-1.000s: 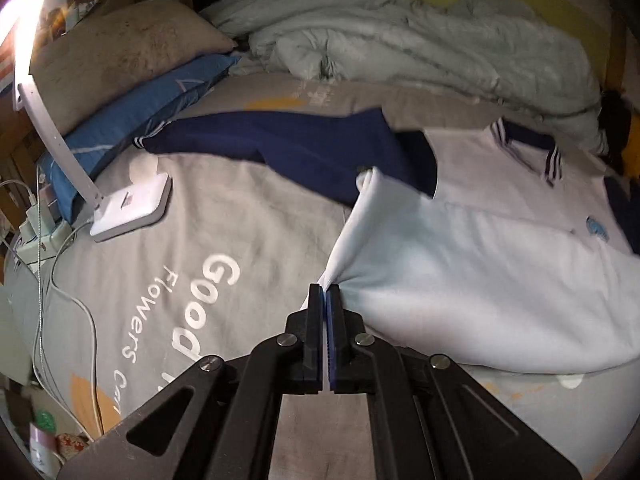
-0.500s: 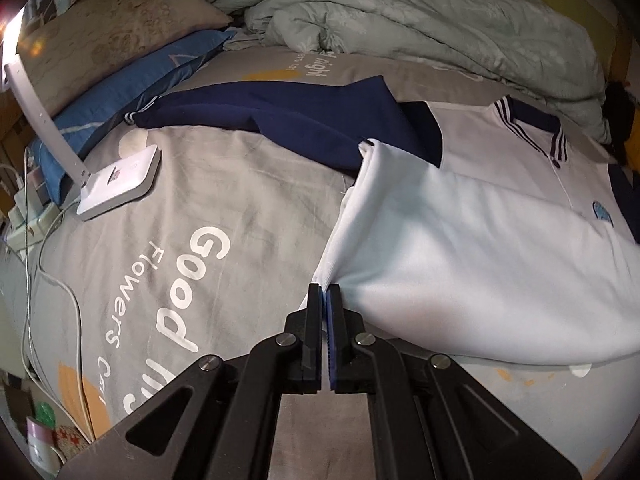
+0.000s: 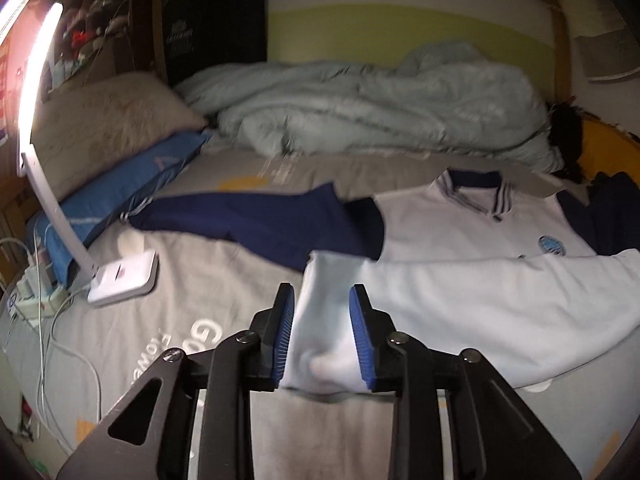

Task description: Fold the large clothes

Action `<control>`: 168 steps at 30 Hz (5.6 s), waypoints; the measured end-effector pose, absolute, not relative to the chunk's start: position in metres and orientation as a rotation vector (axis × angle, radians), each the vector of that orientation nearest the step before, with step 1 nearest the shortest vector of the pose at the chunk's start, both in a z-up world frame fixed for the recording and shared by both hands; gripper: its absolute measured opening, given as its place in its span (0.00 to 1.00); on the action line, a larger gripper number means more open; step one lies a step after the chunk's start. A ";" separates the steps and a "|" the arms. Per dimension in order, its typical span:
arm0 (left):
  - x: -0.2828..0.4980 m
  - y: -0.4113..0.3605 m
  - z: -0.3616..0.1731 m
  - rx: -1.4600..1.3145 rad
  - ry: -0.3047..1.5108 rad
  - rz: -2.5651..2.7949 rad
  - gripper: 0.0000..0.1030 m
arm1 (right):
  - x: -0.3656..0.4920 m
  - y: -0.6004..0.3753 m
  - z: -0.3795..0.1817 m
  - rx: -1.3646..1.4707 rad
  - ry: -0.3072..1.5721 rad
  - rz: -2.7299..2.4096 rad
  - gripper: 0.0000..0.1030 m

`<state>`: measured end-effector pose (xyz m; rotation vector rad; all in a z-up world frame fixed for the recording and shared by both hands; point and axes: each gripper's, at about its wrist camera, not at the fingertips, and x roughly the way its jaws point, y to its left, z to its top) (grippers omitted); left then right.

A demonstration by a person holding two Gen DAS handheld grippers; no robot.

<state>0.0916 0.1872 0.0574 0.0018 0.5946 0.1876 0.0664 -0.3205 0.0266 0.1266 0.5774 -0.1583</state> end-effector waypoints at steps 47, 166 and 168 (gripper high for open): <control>0.070 0.116 0.143 -0.042 0.435 0.017 0.97 | 0.034 -0.318 0.139 0.314 0.433 -0.010 0.57; 0.125 0.070 0.050 0.085 0.517 0.033 0.98 | 0.114 -0.167 -0.015 -0.097 0.788 0.474 0.13; 0.125 0.068 0.049 0.085 0.520 0.019 0.94 | 0.114 -0.166 -0.016 -0.115 0.790 0.474 0.14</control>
